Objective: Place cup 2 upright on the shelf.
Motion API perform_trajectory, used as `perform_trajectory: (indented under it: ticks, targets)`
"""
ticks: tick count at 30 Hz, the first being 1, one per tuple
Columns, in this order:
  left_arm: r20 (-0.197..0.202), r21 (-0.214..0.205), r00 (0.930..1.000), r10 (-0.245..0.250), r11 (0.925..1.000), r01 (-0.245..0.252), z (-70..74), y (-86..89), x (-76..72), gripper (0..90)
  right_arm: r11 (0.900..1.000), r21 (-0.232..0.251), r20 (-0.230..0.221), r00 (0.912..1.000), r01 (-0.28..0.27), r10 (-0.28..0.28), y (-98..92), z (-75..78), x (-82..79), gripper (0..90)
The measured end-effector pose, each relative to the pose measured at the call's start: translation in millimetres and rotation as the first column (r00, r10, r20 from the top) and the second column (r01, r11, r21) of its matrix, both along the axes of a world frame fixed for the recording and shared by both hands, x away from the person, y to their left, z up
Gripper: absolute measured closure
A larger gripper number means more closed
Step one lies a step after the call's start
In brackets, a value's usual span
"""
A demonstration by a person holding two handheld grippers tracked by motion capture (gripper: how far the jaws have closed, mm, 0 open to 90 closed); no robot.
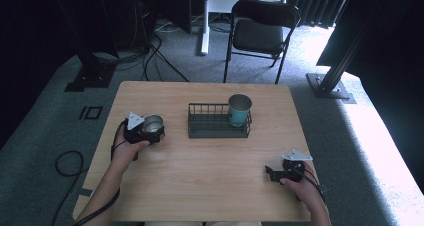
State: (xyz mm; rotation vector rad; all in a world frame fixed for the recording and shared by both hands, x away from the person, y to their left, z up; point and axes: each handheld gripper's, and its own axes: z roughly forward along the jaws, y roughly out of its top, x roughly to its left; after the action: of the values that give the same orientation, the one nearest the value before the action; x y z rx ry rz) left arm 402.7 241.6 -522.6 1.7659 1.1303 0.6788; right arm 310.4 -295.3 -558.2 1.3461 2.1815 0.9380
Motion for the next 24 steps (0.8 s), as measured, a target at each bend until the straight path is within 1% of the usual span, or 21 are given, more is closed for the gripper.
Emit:
perform_trajectory:
  ticks: [4,6,7,8,9,10,12,13,14,15,16,17,19,21,22,24]
  targets:
    - [-0.002,0.012,1.0000,0.002,0.9999,-0.002,-1.6,-2.1,2.6,0.7,1.0000,0.000,0.000,1.0000,0.000,0.000,0.0,0.0,0.0,11.3]
    - [0.000,0.009,1.0000,0.005,0.9999,-0.005,-2.2,-2.5,3.4,1.8,1.0000,0.000,0.000,1.0000,0.000,0.000,0.0,0.0,0.0,11.3]
    - [0.003,-0.001,1.0000,0.008,1.0000,-0.008,-2.8,-2.6,4.1,1.9,1.0000,0.000,0.000,1.0000,0.000,0.000,0.0,0.0,0.0,11.3]
    - [0.013,0.019,0.9996,0.025,0.9995,-0.025,-3.9,-3.6,4.9,4.6,1.0000,0.000,0.000,1.0000,0.000,0.000,0.0,0.0,0.0,11.3]
    - [0.013,0.019,0.9996,0.025,0.9995,-0.025,-3.9,-3.6,4.9,6.6,1.0000,0.000,0.000,1.0000,0.000,0.000,0.0,0.0,0.0,11.3]
    - [0.010,0.025,0.9997,0.021,0.9995,-0.021,-5.2,-5.0,5.5,6.7,1.0000,0.000,0.000,1.0000,0.000,0.000,0.0,0.0,0.0,11.3]
    - [0.011,0.031,0.9996,0.025,0.9992,-0.025,-5.7,-5.5,5.5,12.8,1.0000,0.000,0.000,1.0000,0.000,0.000,0.0,0.0,0.0,11.3]
    - [0.022,0.025,0.9989,0.041,0.9988,-0.041,-6.4,-6.0,5.9,13.4,1.0000,0.000,0.000,1.0000,0.000,0.000,0.1,0.0,0.0,11.3]
    - [0.023,0.030,0.9990,0.039,0.9988,-0.040,-6.3,-6.2,6.0,13.5,1.0000,0.000,0.000,1.0000,0.000,0.000,0.1,0.0,0.0,11.3]
    - [0.019,0.021,0.9989,0.042,0.9989,-0.043,-5.9,-6.0,6.1,13.6,1.0000,0.000,0.000,1.0000,0.000,0.000,0.1,0.0,0.0,11.3]
    - [0.019,0.021,0.9989,0.042,0.9989,-0.043,-5.9,-6.0,6.1,13.7,1.0000,0.000,0.000,1.0000,0.000,0.000,0.1,0.0,0.0,11.3]
    - [0.004,0.010,0.9992,0.039,0.9992,-0.039,-4.5,-5.0,6.4,13.7,1.0000,0.000,0.000,1.0000,0.000,0.000,0.0,0.0,0.0,11.3]
    - [-0.004,-0.008,0.9994,0.036,0.9993,-0.036,-2.7,-3.8,6.5,13.8,1.0000,0.000,0.000,1.0000,0.000,0.000,0.0,0.0,0.0,11.3]
    - [0.003,-0.015,0.9996,0.029,0.9995,-0.029,-1.7,-3.3,6.4,13.8,1.0000,0.000,0.000,1.0000,0.000,0.000,0.0,0.0,0.0,11.3]
    - [0.015,-0.019,0.9995,0.026,0.9995,-0.026,1.3,-2.7,5.4,13.8,1.0000,0.000,0.000,1.0000,0.000,0.000,0.0,0.0,0.0,11.3]
    - [0.014,-0.017,0.9996,0.025,0.9995,-0.025,3.0,-2.9,4.9,13.9,1.0000,0.000,0.000,1.0000,0.000,0.000,0.1,0.0,0.0,11.3]
